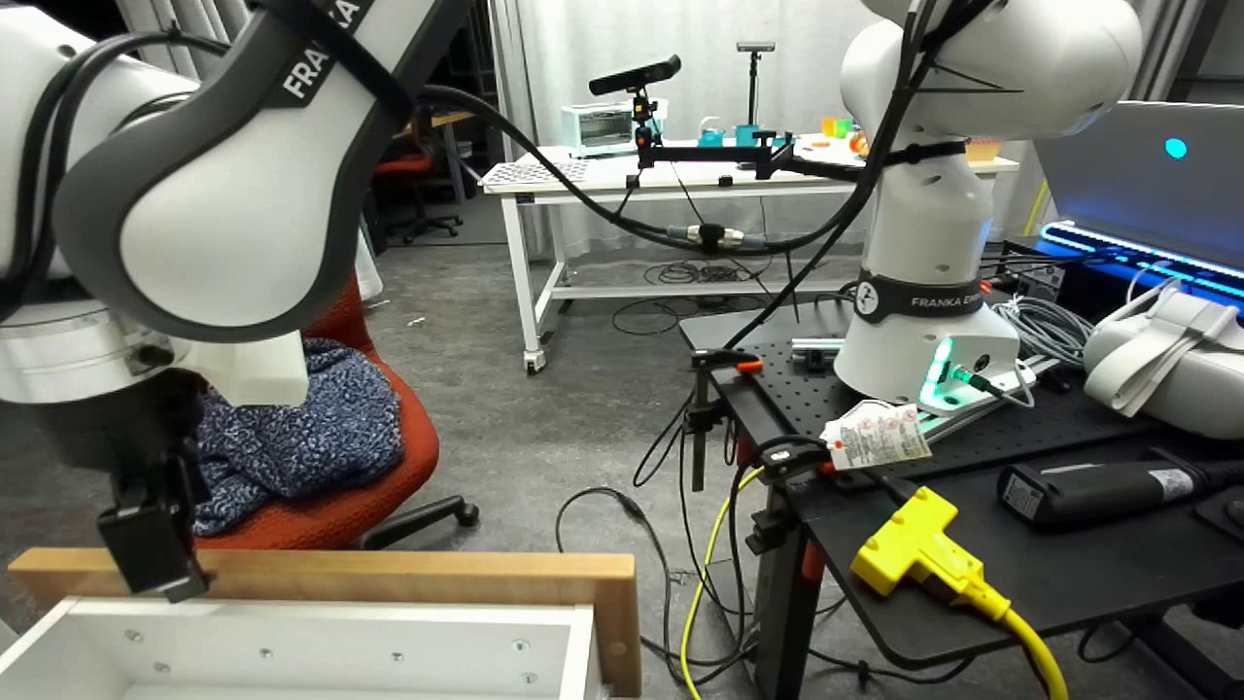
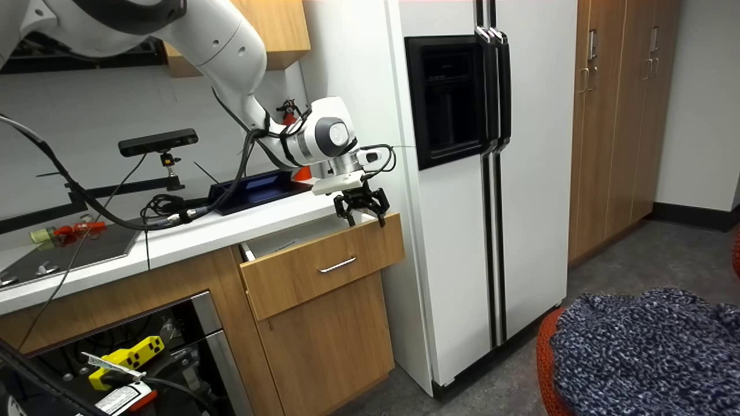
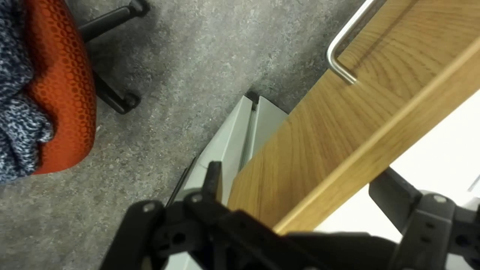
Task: Fully open the top drawer of the lower cabinet
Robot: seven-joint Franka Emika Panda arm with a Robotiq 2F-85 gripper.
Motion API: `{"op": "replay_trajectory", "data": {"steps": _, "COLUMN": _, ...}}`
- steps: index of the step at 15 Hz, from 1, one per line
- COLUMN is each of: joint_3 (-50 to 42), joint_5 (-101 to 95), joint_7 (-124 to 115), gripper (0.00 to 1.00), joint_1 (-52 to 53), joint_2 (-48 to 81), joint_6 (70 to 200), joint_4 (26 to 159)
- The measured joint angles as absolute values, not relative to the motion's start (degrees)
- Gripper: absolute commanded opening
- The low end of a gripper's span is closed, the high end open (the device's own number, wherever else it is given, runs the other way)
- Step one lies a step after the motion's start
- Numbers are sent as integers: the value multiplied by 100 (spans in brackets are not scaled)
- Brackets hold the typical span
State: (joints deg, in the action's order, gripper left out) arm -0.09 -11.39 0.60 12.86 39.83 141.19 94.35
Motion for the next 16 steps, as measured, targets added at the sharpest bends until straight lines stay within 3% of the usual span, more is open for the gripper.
{"op": "replay_trajectory", "data": {"steps": 16, "joint_3": -474, "joint_5": -2127, "joint_7": -951, "gripper": 100, "joint_1": 1266, "joint_2": 2795, "joint_6": 13426, "joint_4": 11311}}
